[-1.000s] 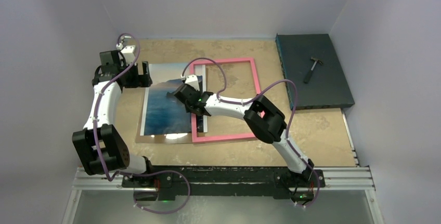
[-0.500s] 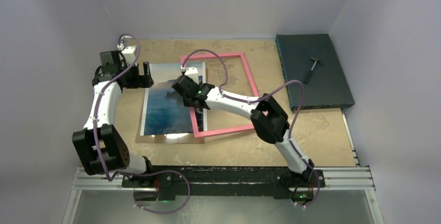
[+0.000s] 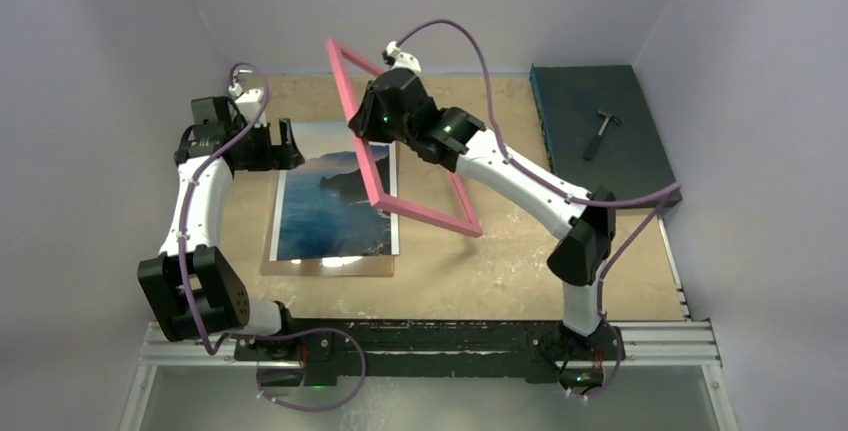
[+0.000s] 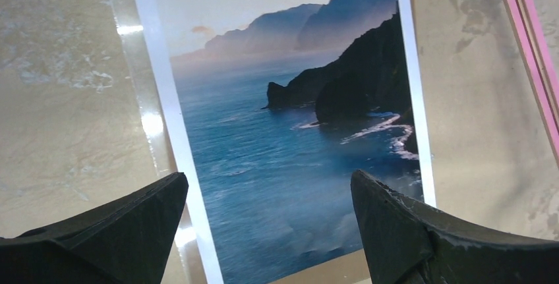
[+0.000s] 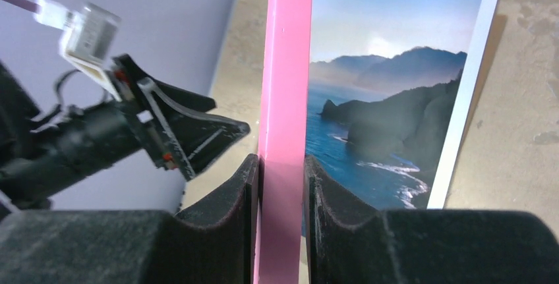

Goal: Put the photo into the frame

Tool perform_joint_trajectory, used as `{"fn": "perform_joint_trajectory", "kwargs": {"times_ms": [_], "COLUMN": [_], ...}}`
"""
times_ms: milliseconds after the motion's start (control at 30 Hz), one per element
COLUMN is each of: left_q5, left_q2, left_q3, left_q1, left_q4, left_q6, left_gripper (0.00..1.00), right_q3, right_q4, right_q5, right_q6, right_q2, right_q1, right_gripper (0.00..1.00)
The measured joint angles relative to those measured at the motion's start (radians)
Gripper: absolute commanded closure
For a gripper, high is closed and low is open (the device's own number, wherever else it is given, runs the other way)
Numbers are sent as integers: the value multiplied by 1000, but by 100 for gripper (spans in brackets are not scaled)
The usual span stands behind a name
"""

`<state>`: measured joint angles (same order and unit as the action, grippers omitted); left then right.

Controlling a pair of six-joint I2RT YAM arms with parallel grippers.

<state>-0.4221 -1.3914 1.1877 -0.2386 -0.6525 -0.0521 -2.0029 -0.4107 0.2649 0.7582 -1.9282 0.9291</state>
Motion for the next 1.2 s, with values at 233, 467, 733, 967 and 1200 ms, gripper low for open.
{"fn": "perform_joint_trajectory", "kwargs": {"times_ms": [233, 467, 733, 967, 1200], "left_q5": [-34, -34, -74, -127, -132], "left_q2": [23, 35, 38, 41, 41], "left_q3": [-34, -91, -188, -308, -324], "left_q1": [79, 204, 203, 235, 314], "left_q4": [15, 84, 223, 373, 493], "left_q6": [64, 139, 274, 439, 555], "left_gripper": [0, 0, 0, 0, 0], "right_q3": [50, 204, 314, 355, 407], "right_q4": [33, 129, 283, 445, 550], "right_q5": [-103, -182, -212, -235, -250], "right_q6": [47, 142, 275, 395, 482], "right_q2": [90, 215, 305, 346, 360], "right_q1": [-41, -64, -89, -92, -92], "right_gripper": [100, 100, 100, 100, 100]}}
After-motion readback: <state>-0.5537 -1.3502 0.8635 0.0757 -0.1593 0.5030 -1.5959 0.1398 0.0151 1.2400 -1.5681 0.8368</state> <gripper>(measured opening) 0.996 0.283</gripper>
